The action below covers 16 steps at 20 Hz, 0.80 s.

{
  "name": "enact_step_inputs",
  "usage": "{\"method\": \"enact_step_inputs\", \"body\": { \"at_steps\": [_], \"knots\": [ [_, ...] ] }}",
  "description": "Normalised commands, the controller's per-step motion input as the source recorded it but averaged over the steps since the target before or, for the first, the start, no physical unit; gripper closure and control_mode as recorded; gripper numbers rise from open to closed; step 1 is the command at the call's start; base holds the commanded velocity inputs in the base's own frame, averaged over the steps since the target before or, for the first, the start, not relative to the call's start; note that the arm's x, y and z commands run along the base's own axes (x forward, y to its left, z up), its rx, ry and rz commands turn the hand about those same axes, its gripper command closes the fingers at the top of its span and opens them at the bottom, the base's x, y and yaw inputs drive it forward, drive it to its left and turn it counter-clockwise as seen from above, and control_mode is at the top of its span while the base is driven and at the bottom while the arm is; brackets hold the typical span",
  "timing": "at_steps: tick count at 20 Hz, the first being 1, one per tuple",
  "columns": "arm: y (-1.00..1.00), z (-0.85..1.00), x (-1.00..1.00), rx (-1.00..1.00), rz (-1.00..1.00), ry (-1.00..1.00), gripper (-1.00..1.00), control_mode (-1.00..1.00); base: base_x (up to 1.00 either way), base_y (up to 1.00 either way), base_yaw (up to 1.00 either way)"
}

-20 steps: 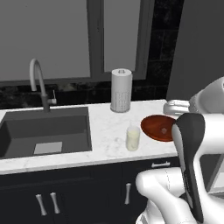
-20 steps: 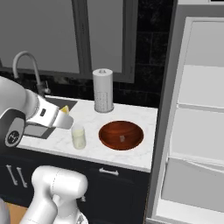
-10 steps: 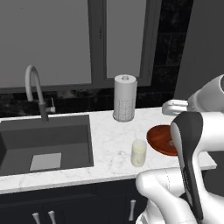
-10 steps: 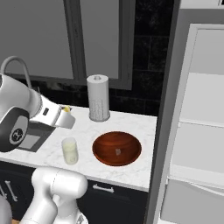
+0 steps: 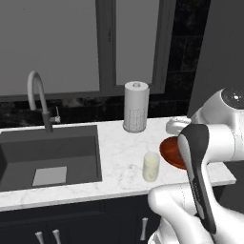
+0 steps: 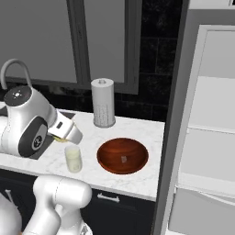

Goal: Grab a lemon wedge from the fridge and one ice cube from the ice bowl, and put them in the glass of lemonade.

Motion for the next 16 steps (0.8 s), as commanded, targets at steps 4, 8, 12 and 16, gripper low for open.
{"method": "enact_step_inputs", "body": {
  "at_steps": [4, 8, 12, 16],
  "knots": [
    [0.61, -0.26, 0.05, 0.00, 0.00, 0.00, 1.00, -1.00, 0.00, 0.00, 0.00],
    [0.43, -0.04, 0.03, -0.01, 0.00, 0.03, 1.00, -1.00, 0.00, 0.00, 0.00],
    [0.00, -0.14, 0.18, 0.00, 0.00, 0.08, 1.00, -1.00, 0.00, 0.00, 0.00],
    [0.00, -0.12, 0.17, 0.00, 0.00, 0.01, 1.00, -1.00, 0.00, 0.00, 0.00]
  ]
}}
